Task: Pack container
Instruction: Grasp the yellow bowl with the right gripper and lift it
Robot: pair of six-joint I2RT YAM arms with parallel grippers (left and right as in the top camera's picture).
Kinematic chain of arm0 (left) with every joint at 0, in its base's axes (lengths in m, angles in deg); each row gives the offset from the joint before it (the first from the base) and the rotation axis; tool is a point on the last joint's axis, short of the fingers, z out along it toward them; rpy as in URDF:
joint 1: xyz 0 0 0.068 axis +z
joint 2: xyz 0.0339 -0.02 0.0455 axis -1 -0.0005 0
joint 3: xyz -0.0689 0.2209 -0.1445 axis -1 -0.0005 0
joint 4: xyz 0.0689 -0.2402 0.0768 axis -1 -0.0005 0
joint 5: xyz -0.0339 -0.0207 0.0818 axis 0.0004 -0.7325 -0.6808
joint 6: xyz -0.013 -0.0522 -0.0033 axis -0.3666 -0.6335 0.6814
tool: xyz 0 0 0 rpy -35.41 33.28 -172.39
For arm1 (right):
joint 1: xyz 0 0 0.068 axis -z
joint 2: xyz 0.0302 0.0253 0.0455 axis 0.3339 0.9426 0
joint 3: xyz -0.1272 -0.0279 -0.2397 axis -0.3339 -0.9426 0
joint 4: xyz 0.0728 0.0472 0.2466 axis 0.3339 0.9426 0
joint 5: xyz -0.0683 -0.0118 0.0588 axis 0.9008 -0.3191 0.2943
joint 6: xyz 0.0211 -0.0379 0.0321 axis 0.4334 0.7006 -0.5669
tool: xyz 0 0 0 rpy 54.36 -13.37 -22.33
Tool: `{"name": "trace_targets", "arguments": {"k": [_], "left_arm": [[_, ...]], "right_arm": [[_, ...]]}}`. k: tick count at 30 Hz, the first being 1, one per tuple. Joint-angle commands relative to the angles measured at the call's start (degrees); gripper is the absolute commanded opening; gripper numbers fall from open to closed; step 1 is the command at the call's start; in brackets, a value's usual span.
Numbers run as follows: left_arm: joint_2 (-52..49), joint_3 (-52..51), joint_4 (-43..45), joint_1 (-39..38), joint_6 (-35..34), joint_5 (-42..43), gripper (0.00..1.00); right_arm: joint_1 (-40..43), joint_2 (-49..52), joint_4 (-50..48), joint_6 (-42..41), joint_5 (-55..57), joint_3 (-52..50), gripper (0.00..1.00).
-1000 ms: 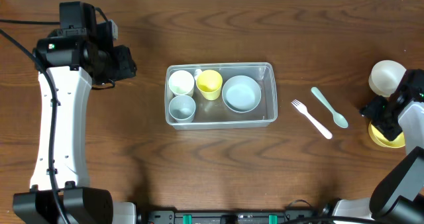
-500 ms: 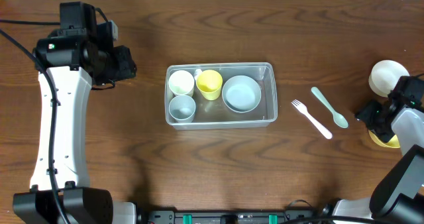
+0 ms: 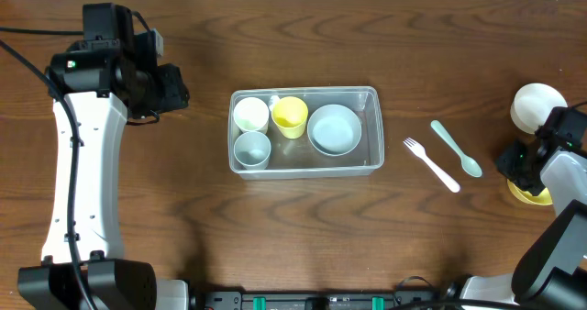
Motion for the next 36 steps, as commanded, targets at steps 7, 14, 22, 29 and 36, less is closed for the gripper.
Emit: {"name": "trace_targets", "arguments": {"k": [7,14,22,29,36], "left_arm": [[-0.2,-0.4,-0.2,0.2,-0.3,-0.3,0.51],[-0.2,-0.4,-0.2,0.2,-0.3,-0.3,0.51],[-0.2,-0.4,-0.2,0.2,-0.3,-0.3,0.51],[-0.2,-0.4,-0.2,0.2,-0.3,-0.3,0.51],[-0.2,-0.4,-0.4,0.2,-0.3,-0.3,0.51]], "right_arm": [[-0.1,0.1,-0.2,-0.3,0.0,-0.4,0.01],[-0.4,-0.4,0.2,-0.2,-4.4,0.7,0.01],[-8.9,-6.5,9.2,4.6,-6.1,10.3,0.01],[-27.0,-11.3,16.9,13.6,-6.3,24.1,0.01],[-49.0,-10.8,17.7,24.8,-6.2,28.3,0.01]]}}
